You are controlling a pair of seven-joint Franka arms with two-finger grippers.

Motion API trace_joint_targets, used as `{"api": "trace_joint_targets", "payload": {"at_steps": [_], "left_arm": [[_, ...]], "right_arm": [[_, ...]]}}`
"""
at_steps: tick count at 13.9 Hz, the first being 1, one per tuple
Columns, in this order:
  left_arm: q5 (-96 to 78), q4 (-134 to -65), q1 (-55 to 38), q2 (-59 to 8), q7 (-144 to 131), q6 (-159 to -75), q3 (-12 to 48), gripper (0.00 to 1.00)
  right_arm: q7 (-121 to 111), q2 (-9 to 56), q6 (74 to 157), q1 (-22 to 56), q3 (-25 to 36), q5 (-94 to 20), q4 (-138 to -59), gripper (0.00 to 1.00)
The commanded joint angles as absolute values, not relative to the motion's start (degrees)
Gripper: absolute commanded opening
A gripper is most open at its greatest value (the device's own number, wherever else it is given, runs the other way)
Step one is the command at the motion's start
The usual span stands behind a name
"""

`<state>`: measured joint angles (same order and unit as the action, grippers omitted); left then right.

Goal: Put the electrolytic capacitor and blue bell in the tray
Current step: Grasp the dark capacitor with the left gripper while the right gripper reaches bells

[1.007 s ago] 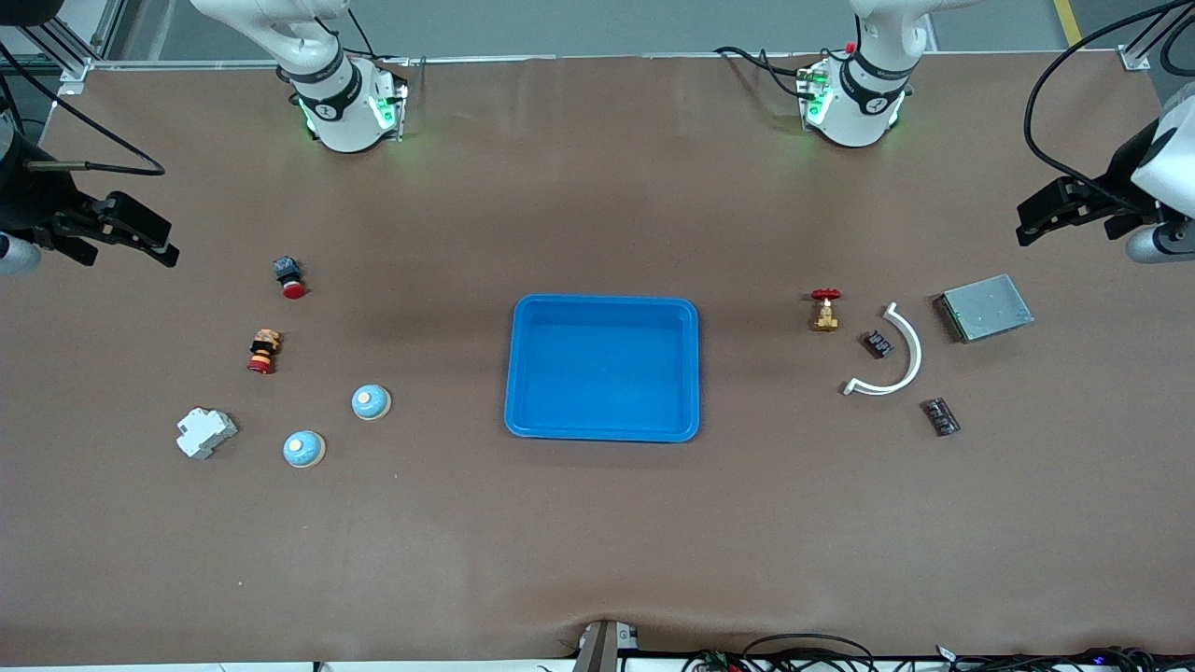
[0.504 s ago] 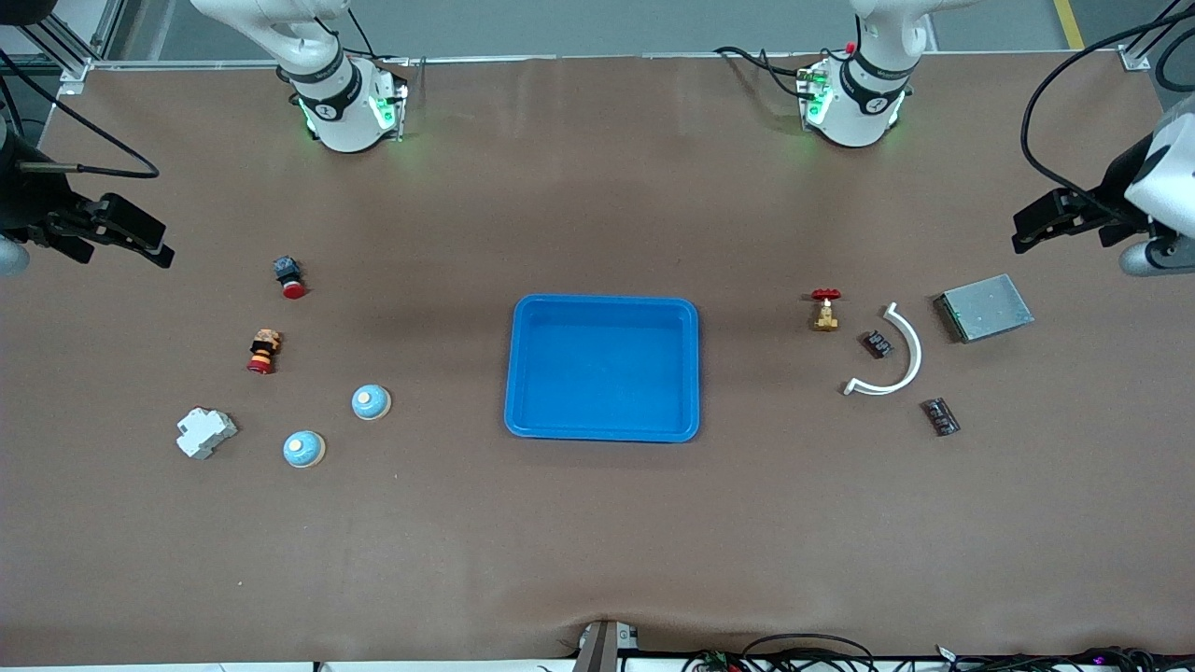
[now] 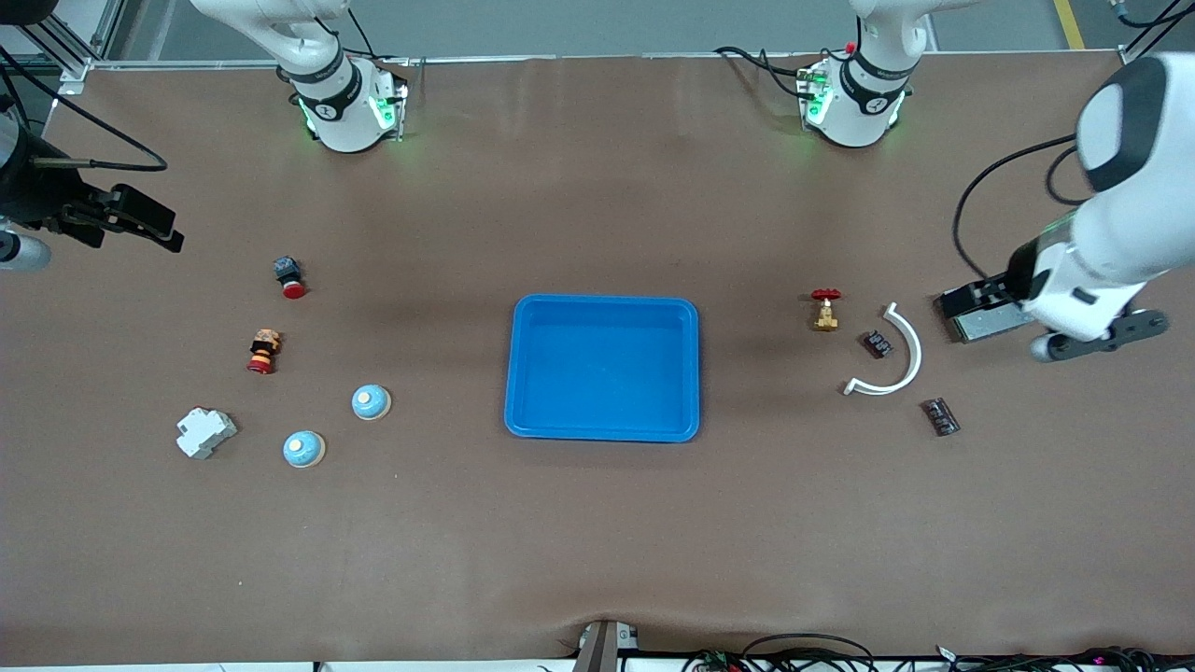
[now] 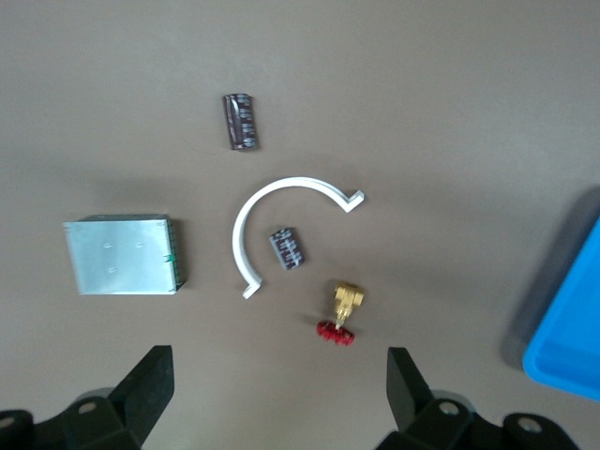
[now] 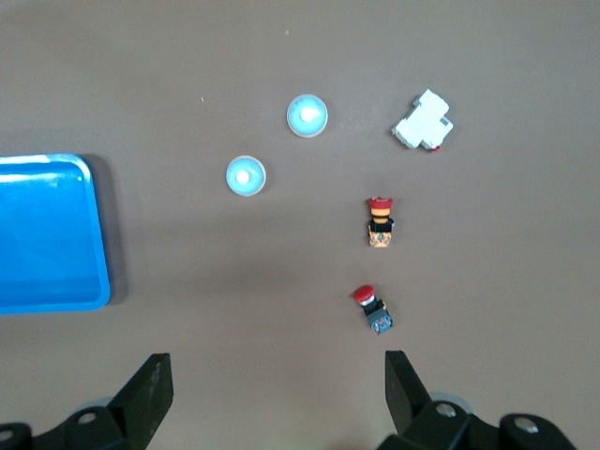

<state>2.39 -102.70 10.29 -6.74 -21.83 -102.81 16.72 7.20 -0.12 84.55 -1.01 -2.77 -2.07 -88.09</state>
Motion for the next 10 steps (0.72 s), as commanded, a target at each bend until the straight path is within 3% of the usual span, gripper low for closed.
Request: {"api": "trace_joint_targets", "payload": {"at_steps": [1, 5, 8, 10], "left_arm": [[1.67, -112.91, 11.34, -3.96, -22.85, -111.77, 16.96, 1.0], [1.67, -125.48, 13.27, -3.69, -25.74, -124.78, 16.96, 1.0], [1.67, -129.45, 13.62, -5.97, -29.34, -131.02, 16.96, 1.0], [1.67, -130.08, 13.54, -8.95, -33.9, -134.89, 16.96, 0.91]], "right_arm": [[8.09, -0.09, 84.19, -1.32, -2.99, -2.02, -89.02, 1.0], [8.09, 1.75, 86.21, -1.14, -3.08, -2.72, -89.82, 1.0], [8.09, 3.51, 88.32, 0.87, -3.16, -3.16, -89.82, 1.0], [8.09, 4.65, 89.55, 2.19, -3.16, -3.25, -89.82, 1.0]]}}
